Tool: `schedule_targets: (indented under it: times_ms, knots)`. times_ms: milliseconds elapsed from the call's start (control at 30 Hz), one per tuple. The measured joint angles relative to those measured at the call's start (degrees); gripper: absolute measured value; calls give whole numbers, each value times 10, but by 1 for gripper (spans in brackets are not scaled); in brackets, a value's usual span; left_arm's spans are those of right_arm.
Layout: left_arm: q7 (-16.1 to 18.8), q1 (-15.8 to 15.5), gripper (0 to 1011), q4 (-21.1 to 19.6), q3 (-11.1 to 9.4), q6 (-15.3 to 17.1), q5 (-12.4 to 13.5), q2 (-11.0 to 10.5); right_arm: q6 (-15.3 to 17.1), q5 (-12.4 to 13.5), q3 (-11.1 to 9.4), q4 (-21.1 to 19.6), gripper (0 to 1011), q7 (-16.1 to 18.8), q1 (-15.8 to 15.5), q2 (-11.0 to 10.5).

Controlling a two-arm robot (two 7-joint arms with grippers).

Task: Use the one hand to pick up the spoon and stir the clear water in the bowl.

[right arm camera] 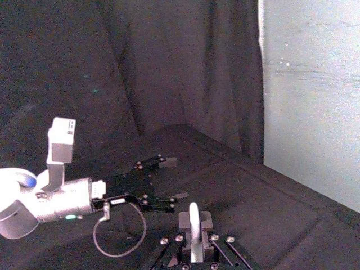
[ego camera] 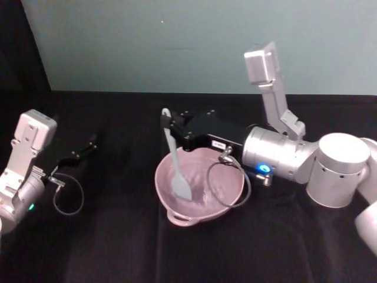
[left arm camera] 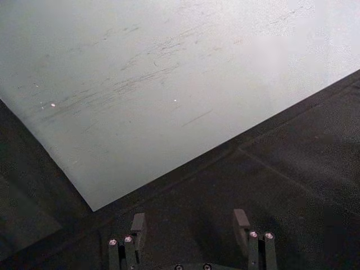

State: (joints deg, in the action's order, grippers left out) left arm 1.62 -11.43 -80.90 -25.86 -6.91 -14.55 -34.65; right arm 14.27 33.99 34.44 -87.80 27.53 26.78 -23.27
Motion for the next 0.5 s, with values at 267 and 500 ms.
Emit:
schedule_targets:
  times_ms: [267, 500]
  knots:
    - [0, 0, 1011, 0, 0, 0, 0, 0, -9, 3, 7, 38, 110, 5, 19, 27]
    - [0, 0, 1011, 0, 0, 0, 0, 0, -28, 11, -10, 88, 110, 1, 36, 42]
